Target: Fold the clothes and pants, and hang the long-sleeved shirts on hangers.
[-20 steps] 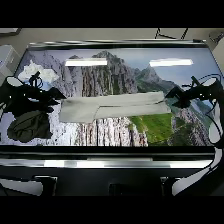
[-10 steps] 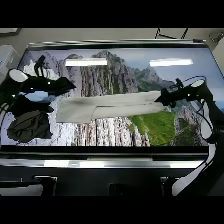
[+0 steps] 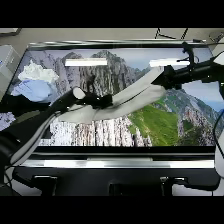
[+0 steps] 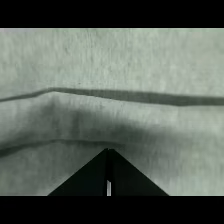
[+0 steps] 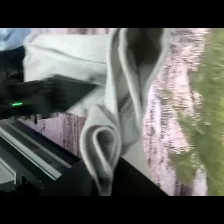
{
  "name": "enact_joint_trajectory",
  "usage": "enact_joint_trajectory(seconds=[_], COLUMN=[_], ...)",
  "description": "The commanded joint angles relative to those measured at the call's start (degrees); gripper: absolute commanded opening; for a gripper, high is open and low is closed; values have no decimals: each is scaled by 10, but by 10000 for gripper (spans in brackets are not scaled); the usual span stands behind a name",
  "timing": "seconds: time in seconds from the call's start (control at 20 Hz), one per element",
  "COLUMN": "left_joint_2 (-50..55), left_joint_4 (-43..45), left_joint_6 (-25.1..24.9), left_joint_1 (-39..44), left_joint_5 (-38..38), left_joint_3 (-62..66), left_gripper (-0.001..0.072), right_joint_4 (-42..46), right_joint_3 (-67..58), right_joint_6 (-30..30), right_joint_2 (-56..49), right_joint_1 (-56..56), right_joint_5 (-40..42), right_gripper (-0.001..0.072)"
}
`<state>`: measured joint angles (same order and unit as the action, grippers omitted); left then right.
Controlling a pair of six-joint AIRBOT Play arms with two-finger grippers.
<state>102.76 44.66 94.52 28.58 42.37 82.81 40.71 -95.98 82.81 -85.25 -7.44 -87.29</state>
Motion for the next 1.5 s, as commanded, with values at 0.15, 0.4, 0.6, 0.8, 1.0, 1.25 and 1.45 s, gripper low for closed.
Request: enact_joint_trajectory(seconds=[0.15, 0.4, 0.6, 0.8, 1.0, 1.25, 1.45], left_joint_2=[120, 122, 23, -130, -265, -349, -363], left_joint_4=[-353, -305, -9, 148, 227, 266, 266], left_joint_6=[28, -37, 30, 84, 78, 52, 18], left_joint_1=[164, 144, -23, -203, -299, -308, -308], left_joint_5=[-170, -205, -84, -29, 32, 65, 99], left_joint_3=[34, 64, 64, 64, 64, 64, 64], left_gripper=[22, 16, 16, 17, 18, 19, 19], right_joint_4=[10, -1, -64, -137, -223, -311, -112], right_joint_3=[-1, 0, -1, -1, -1, -1, -1], right_joint_6=[56, 74, 54, 37, 37, -5, 29], right_joint_2=[102, 58, -31, -153, -273, -309, -230], right_joint_1=[67, 67, 129, 235, 331, 317, 154], right_joint_5=[-7, 47, 117, 197, 269, 256, 113], right_gripper=[37, 36, 37, 37, 50, 706, 701])
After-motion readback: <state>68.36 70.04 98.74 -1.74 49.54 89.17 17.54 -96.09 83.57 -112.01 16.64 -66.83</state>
